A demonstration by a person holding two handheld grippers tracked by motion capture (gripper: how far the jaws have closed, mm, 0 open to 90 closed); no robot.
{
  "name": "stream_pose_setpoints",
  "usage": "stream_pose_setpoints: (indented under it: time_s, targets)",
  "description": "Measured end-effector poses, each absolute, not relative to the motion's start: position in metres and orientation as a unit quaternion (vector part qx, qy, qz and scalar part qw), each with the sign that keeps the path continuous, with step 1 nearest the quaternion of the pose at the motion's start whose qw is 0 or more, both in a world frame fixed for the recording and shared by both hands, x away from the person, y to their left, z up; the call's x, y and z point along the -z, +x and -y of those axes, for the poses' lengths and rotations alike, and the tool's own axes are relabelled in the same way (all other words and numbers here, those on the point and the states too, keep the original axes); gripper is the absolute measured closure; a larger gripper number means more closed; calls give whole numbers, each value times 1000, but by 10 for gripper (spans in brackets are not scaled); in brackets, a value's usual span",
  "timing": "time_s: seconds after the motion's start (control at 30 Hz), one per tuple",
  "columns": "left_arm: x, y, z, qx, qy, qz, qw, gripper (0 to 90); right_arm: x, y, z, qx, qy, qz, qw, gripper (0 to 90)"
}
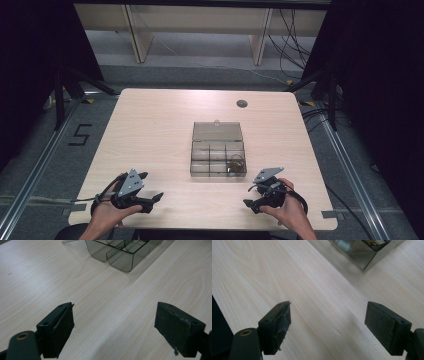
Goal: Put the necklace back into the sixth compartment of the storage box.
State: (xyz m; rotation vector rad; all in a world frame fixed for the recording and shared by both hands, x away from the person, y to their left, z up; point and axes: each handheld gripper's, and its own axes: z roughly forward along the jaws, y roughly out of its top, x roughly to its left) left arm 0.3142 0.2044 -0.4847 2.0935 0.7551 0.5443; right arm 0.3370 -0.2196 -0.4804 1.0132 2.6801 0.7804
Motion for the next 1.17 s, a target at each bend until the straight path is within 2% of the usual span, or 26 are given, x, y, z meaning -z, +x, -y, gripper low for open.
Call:
stream_pose_setpoints:
  time_s: [0.17, 0.23, 0.3, 1.17]
  targets:
    - [485, 314, -205, -219, 834, -297, 410, 151, 484, 335, 218, -268, 338, -897, 91, 219]
    - [485, 314, -204, -215, 831, -302, 415, 151, 483, 331, 217, -268, 353, -893, 80, 217]
    - [484, 314, -205, -217, 836, -296, 408, 151, 486, 332, 217, -277, 347, -891, 99, 215]
    - [484, 314, -206, -216, 840, -293, 404, 151, 490, 324, 218, -294, 332, -891, 97, 212]
